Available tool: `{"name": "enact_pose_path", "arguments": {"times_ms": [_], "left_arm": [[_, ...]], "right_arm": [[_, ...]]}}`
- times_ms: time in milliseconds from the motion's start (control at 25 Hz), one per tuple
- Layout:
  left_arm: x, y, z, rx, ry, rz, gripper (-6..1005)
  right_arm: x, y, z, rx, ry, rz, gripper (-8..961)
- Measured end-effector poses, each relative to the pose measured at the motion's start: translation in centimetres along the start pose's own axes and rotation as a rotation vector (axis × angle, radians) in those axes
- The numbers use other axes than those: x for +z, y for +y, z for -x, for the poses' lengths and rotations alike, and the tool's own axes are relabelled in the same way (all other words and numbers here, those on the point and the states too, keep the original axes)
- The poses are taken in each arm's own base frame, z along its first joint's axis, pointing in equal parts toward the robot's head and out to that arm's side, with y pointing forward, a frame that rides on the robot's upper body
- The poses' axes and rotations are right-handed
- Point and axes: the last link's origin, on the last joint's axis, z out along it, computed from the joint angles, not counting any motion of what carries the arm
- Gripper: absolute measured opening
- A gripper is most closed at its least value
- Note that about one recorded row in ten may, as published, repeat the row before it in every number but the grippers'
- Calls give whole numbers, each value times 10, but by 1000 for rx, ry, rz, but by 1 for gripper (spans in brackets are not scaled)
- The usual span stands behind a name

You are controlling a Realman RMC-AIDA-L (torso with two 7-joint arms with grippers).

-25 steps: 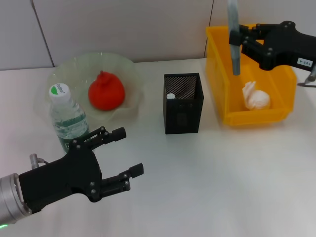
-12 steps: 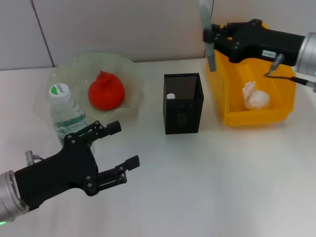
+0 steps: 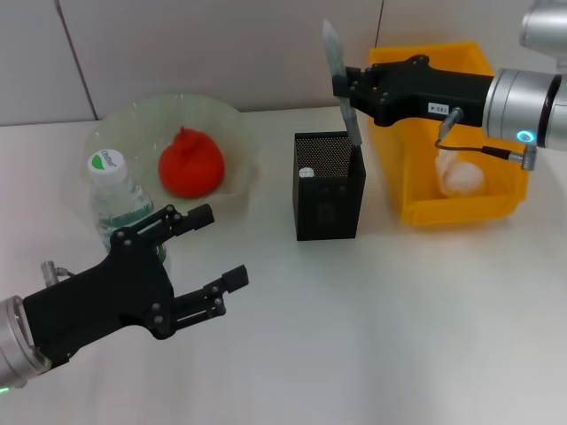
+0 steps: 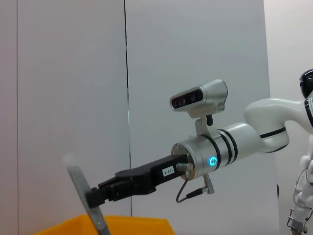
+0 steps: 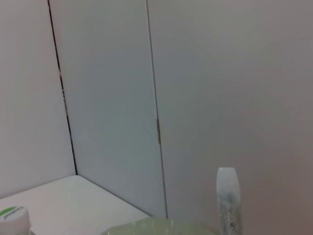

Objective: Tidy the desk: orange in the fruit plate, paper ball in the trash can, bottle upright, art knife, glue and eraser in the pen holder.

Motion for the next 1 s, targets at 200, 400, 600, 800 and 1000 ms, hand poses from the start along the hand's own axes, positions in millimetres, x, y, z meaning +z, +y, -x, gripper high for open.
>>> {"name": "enact_pose_path", "arguments": {"times_ms": [200,400,600,800,1000], "left_arm": [[1,-2,-2,8,1,3,805],[4,-3,-2,9,2,8,805],[4,-3,-3,9,1,8,805],[5,-3,-3,9,3,8,805],[5,-4,-3,10,5,5,805]], "right_arm": [[4,1,-5,16,10,-2,132],[12,0,-14,37,32,-26,133],[17,3,-18,31,46,-13,133],[23,7,-22,15,73,-14,133],[23,9,-25,12,84,-11,134]]}}
